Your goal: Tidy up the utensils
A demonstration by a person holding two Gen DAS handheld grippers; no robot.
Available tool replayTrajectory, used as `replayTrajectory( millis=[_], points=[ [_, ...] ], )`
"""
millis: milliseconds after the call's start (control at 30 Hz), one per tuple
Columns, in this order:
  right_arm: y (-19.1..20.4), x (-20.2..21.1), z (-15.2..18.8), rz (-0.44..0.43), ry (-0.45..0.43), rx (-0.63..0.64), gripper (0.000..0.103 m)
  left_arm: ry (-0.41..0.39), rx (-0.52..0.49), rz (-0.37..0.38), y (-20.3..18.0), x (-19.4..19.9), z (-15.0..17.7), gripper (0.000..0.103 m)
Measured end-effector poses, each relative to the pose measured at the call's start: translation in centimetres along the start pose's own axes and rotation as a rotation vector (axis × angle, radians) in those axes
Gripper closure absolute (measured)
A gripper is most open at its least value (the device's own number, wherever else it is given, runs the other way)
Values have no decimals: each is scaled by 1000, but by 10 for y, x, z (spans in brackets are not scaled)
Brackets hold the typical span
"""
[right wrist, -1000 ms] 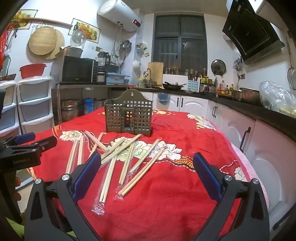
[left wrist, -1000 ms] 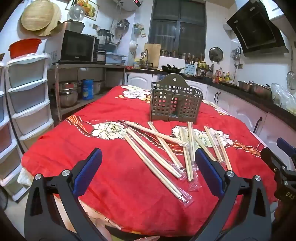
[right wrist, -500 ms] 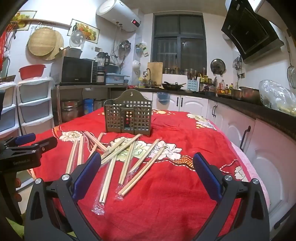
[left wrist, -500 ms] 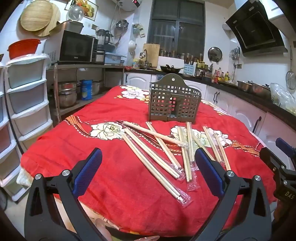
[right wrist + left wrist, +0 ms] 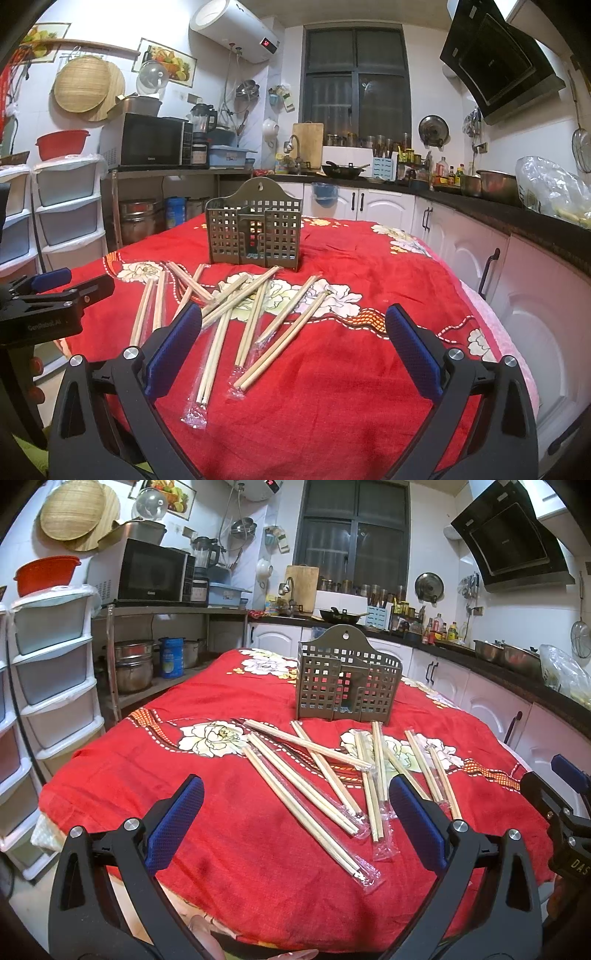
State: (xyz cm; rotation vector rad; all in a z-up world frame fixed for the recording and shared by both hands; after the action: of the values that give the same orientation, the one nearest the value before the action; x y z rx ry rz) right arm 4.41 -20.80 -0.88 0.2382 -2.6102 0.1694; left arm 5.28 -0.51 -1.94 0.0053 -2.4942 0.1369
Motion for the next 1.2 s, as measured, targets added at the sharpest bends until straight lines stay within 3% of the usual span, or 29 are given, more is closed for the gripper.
replayTrajectory(
  millis=[1200],
  points=[
    [-1,-1,-2,-10,-13,-15,6,-7,4,2,-1,-2,-2,11]
  ],
)
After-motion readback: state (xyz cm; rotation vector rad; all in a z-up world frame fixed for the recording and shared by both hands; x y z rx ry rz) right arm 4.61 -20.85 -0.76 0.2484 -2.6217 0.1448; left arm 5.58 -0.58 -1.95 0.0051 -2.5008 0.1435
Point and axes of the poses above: each gripper's, at about its wrist camera, not at the fingertips, and x roughly against the way its jaws point, y to its left, z to its underside, the point moved 6 cm from there along -x, roughly the way its jaws point, and after that the axes turned 14 degrees about y, right-handed, at the moved point
